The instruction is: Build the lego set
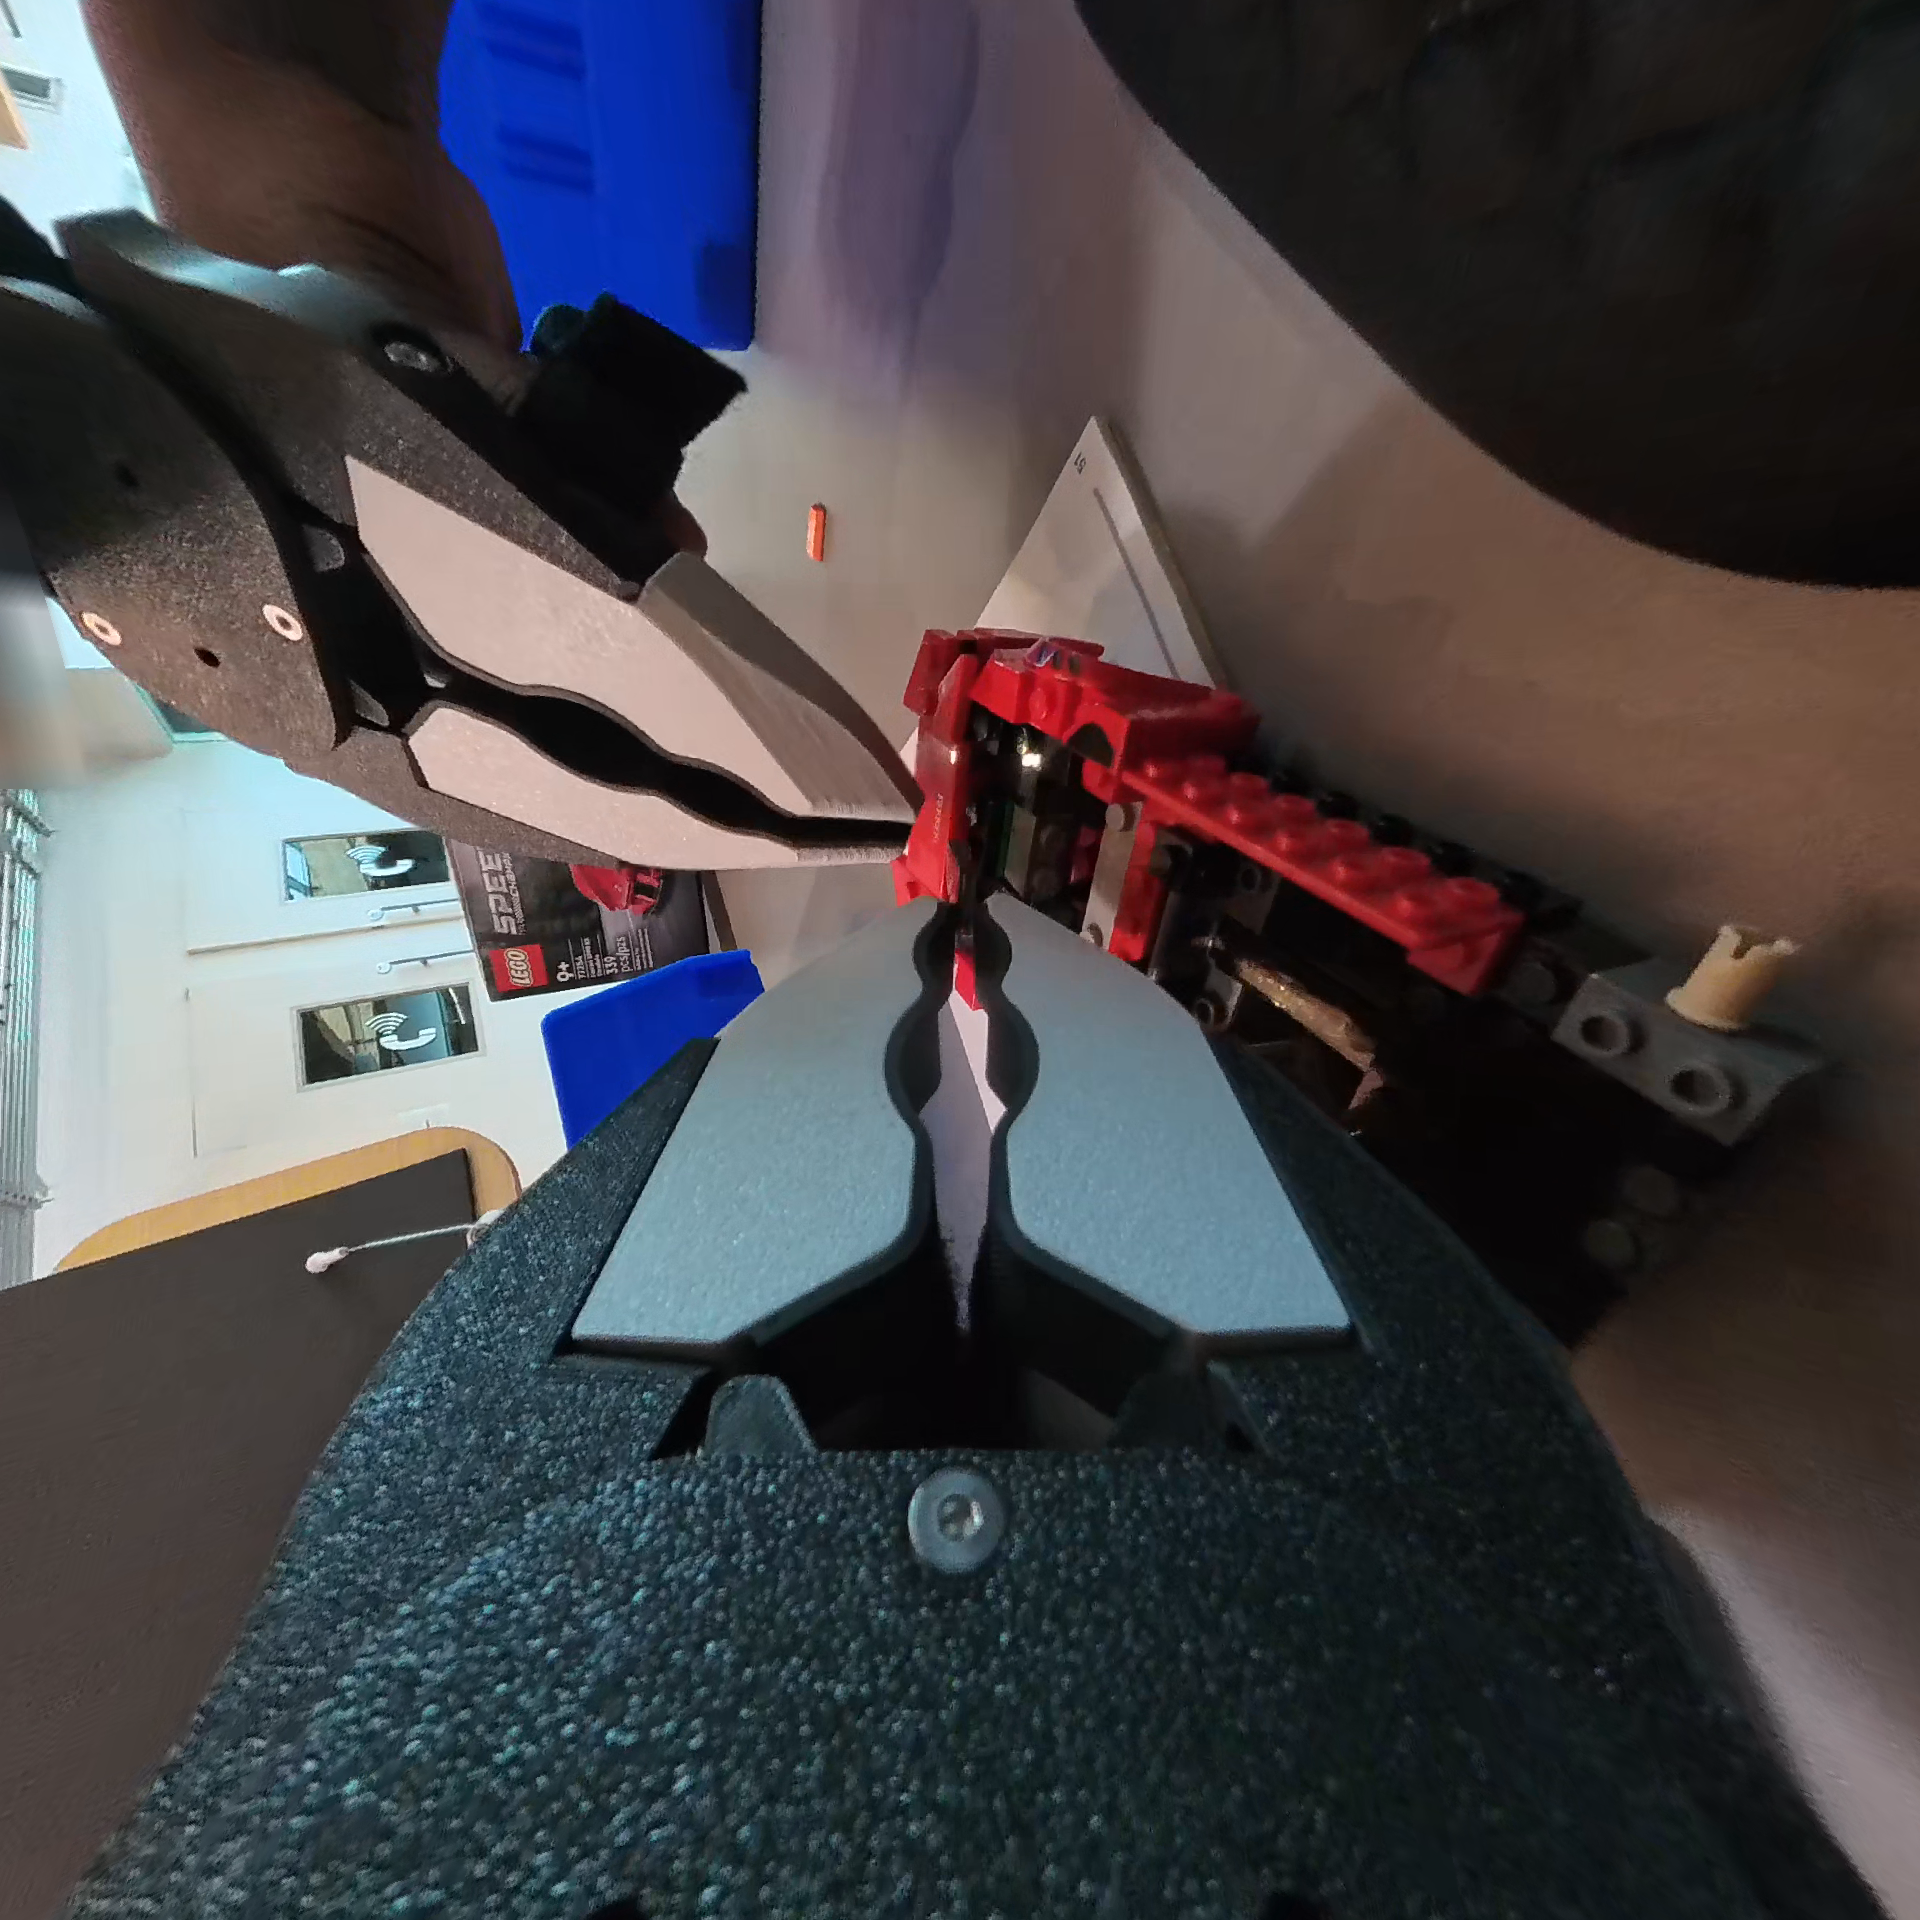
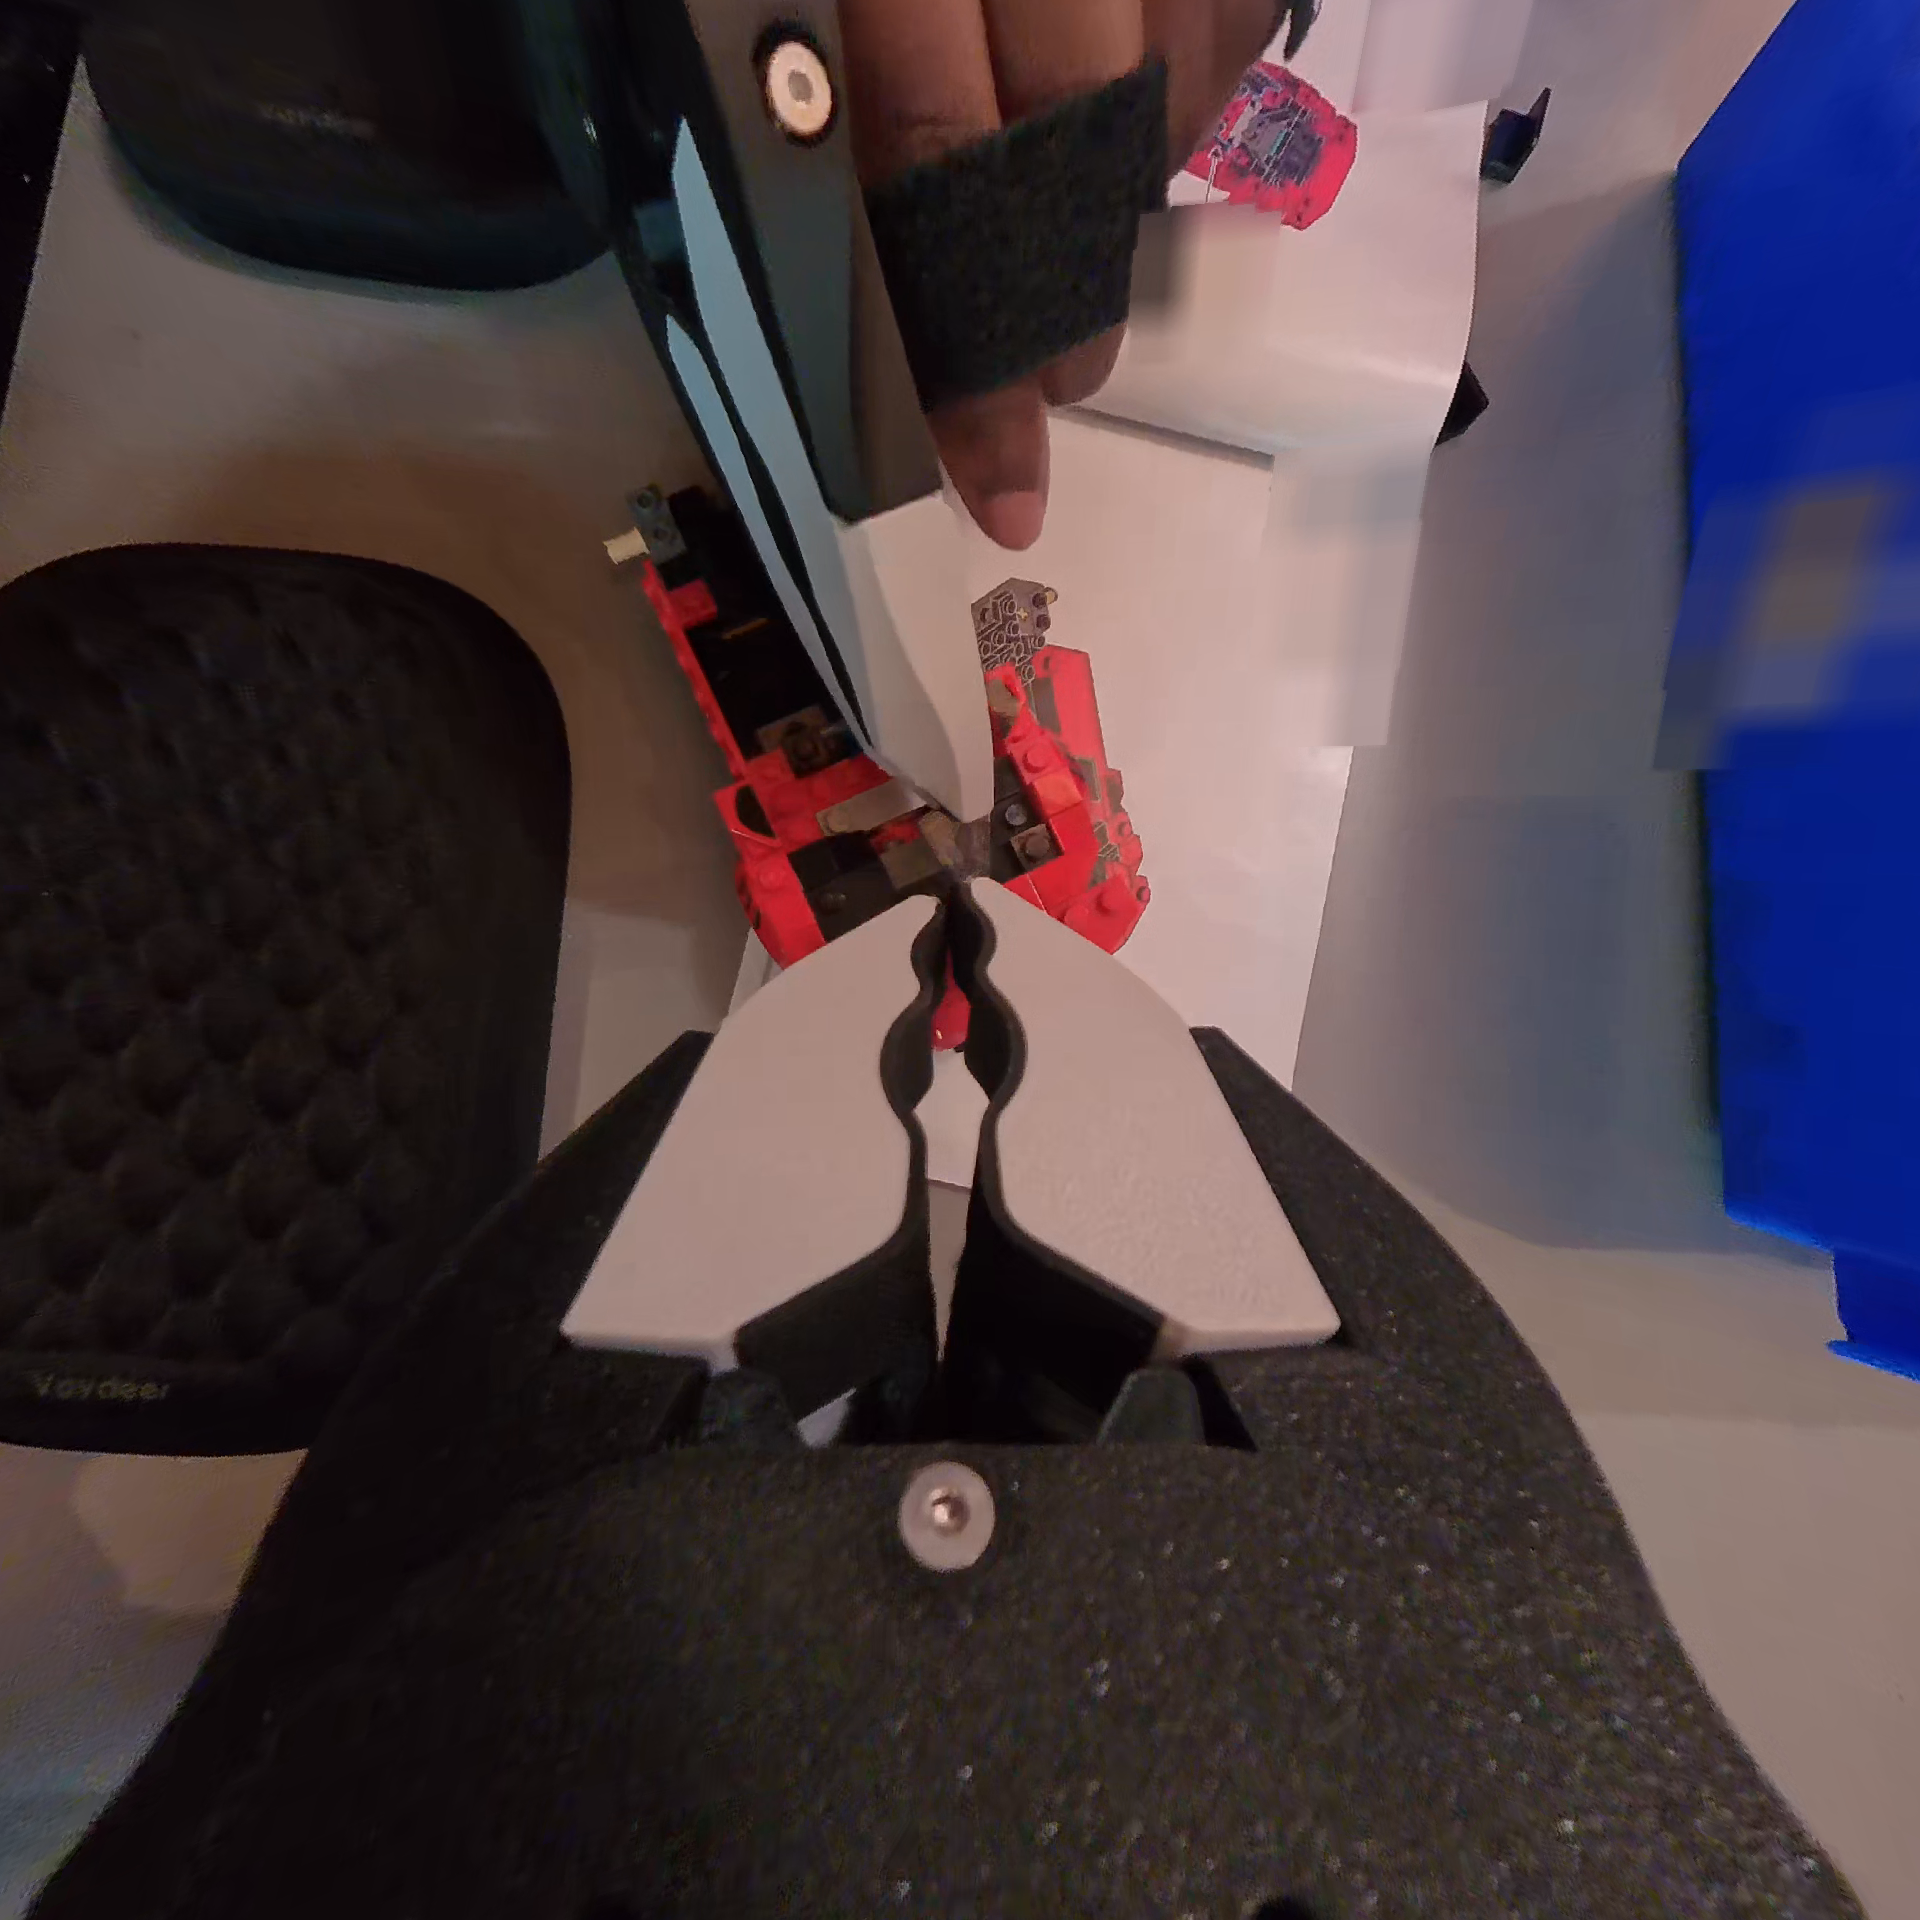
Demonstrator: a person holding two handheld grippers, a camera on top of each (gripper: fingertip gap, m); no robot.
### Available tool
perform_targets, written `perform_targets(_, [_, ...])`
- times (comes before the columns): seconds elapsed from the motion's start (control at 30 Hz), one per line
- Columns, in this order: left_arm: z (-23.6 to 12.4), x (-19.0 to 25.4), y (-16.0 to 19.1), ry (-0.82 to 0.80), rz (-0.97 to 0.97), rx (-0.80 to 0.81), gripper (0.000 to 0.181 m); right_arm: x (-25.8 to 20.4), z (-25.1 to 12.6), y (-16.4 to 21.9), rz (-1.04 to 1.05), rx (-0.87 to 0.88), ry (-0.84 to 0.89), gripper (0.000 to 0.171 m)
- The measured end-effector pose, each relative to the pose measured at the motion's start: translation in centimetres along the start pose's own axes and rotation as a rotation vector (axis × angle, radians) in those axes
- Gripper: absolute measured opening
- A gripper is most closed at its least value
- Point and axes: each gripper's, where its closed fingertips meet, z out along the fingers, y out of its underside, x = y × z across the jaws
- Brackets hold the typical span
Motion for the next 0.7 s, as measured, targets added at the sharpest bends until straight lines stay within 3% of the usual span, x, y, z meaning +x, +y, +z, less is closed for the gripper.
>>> perform_targets(0.7, [0.3,0.22,0.21,0.134,0.076,0.012,0.003,0.22,0.72,0.21,0.079,-0.214,-0.066,0.0])
